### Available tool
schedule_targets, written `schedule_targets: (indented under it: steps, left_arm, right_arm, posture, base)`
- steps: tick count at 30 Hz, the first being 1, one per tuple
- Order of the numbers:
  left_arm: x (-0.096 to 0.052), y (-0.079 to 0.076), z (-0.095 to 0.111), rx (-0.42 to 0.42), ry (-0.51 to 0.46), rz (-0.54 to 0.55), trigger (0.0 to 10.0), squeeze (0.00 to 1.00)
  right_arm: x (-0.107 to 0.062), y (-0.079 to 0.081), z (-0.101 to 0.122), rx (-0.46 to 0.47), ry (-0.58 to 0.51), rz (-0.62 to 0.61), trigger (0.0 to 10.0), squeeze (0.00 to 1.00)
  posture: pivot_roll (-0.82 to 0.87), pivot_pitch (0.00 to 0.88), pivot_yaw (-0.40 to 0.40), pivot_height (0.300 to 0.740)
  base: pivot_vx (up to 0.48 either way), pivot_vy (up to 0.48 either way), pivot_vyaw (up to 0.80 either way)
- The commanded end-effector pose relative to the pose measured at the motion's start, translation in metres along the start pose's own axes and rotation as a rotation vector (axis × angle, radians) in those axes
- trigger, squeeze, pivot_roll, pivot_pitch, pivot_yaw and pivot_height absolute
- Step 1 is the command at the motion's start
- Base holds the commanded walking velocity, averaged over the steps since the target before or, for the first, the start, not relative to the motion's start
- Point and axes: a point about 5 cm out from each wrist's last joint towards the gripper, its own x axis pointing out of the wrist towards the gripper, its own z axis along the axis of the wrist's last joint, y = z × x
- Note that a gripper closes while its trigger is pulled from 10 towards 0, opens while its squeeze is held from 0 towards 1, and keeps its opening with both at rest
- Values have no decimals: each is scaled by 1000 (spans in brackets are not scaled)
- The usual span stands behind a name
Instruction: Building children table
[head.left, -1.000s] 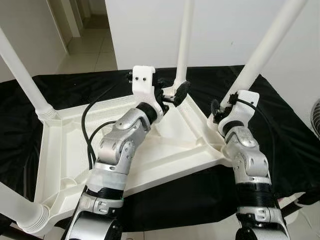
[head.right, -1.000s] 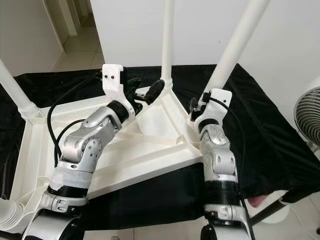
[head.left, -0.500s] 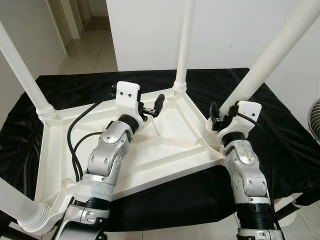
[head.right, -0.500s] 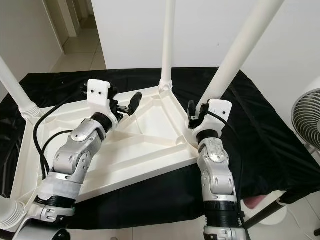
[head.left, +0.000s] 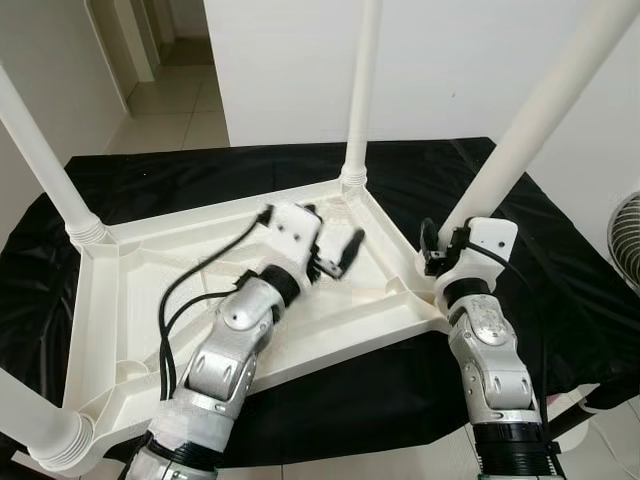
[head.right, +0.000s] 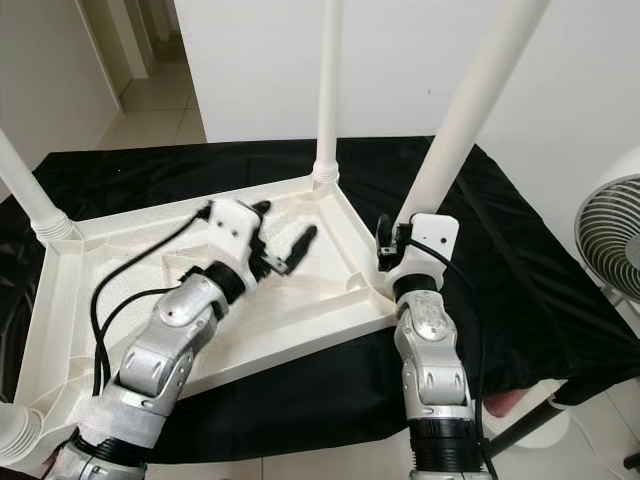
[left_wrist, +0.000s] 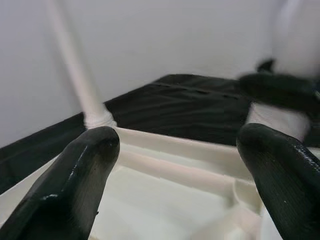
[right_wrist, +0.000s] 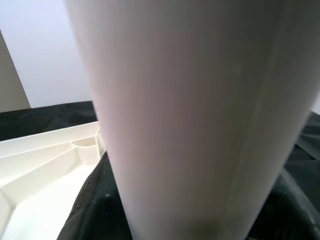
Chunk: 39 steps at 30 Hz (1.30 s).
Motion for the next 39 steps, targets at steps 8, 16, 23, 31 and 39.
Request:
schedule_targets:
  steps: [8, 16, 23, 31, 39]
  left_arm:
    - [-5, -17, -19, 53, 88, -151, 10000, 0]
    - [-11, -28, -31, 60, 146, -252, 10000, 0]
    - [-15, -32, -27, 42, 122, -263, 10000, 0]
    - [-14, -30, -18, 11, 75, -249, 10000, 0]
    - [-15, -33, -15, 6, 66, -267, 10000, 0]
  right_arm:
    - [2, -2, -2, -45, 12, 2, 10000, 0]
    - [-3, -5, -14, -77, 95, -15, 10000, 0]
    - [-12, -10, -21, -89, 136, -25, 10000, 0]
    - [-25, -13, -22, -95, 163, -28, 10000, 0]
    - [-28, -16, -24, -100, 187, -44, 10000, 0]
  posture:
    - [-15, 3, 32, 740]
    - [-23, 2, 30, 740]
    - [-25, 8, 24, 740]
    - [-36, 22, 22, 740]
    - [-38, 34, 20, 740]
  base:
    - [0, 0, 0]
    - [0, 0, 0]
    - [0, 0, 0]
    - [0, 0, 0]
    - [0, 0, 0]
